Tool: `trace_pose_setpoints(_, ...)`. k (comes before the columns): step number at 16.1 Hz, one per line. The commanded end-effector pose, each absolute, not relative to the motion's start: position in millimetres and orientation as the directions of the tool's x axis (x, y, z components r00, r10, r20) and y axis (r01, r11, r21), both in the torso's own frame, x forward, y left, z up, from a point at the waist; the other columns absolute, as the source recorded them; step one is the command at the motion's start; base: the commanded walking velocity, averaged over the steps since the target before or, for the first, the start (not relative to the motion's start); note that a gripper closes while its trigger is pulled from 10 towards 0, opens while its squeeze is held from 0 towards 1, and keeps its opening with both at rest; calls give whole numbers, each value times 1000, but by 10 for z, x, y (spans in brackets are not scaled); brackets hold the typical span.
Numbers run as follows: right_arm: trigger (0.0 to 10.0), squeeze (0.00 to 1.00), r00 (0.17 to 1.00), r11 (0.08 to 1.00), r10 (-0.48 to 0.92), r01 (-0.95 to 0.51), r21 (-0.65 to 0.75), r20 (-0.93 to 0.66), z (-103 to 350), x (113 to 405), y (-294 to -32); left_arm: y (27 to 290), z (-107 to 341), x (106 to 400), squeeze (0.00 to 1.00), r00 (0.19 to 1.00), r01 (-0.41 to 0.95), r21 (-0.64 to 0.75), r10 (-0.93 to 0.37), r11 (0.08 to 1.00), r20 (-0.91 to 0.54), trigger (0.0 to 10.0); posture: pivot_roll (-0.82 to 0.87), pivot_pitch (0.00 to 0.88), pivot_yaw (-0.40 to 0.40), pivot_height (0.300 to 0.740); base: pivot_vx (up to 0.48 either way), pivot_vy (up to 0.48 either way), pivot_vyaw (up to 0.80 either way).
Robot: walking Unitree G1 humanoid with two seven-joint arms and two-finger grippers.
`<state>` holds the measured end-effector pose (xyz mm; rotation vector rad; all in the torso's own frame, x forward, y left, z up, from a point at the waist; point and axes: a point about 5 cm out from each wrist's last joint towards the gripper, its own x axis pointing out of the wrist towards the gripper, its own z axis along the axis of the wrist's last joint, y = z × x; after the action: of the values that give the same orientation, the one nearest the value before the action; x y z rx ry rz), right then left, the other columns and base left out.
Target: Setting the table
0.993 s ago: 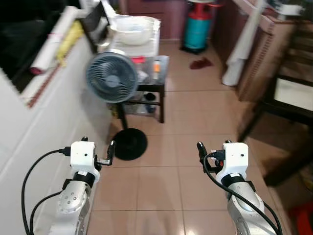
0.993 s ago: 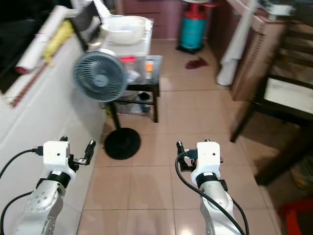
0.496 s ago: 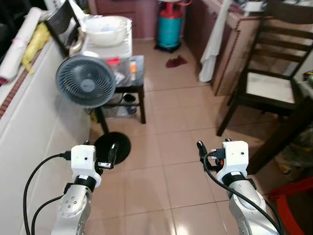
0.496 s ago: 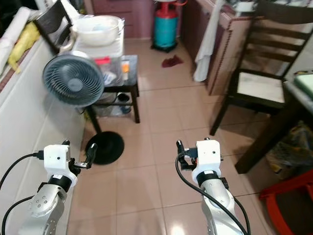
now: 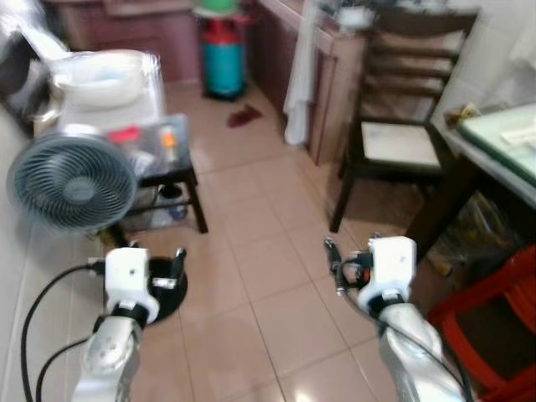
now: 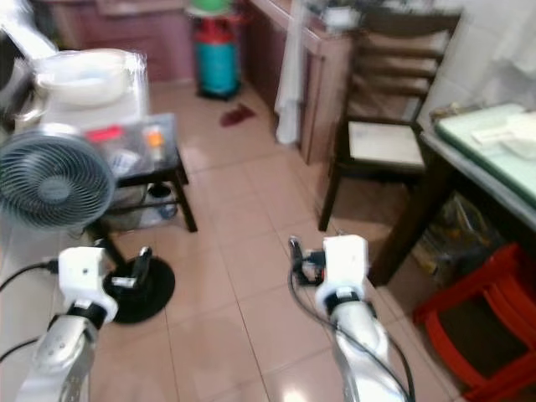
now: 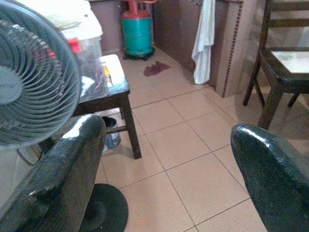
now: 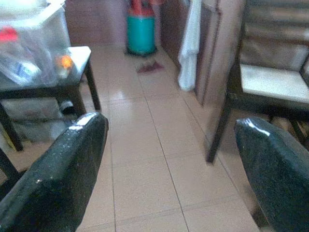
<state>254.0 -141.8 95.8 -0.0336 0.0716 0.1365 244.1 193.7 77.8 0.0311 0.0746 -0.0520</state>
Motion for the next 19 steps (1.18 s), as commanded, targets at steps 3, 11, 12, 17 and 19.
trace_pose_setpoints(3, 10000, 0, 993, 994, 96, -99, -50, -65, 982, 2540, -1523, 1846, 820, 2486, 0, 994, 92, 19, -91, 996, -61, 10000, -91, 97, 56, 740, 275, 0, -800)
trace_pose_setpoints(11, 10000, 0, 994, 994, 96, -99, -43, -46, 1007, 2599, -1474, 1883, 864, 2591, 0, 994, 94, 43, -91, 995, -60, 10000, -96, 103, 83, 740, 126, 0, -800)
trace_pose_setpoints(12, 10000, 0, 994, 995, 95, -96, -39, -45, 1006, 2609, -1467, 1889, 865, 2614, 0, 994, 85, 57, -81, 995, -68, 10000, -96, 104, 91, 740, 0, 0, -800)
trace_pose_setpoints(17, 10000, 0, 995, 997, 80, -81, -14, -55, 986, 2614, -1477, 1897, 796, 2625, 0, 992, 51, 103, -39, 993, -116, 10000, -98, 110, 90, 740, 0, 0, -136)
trace_pose_setpoints(19, 10000, 0, 995, 997, 80, -81, -11, -67, 970, 2609, -1477, 1887, 785, 2610, 0, 992, 50, 108, -37, 993, -122, 10000, -97, 114, 87, 740, 0, 0, -700)
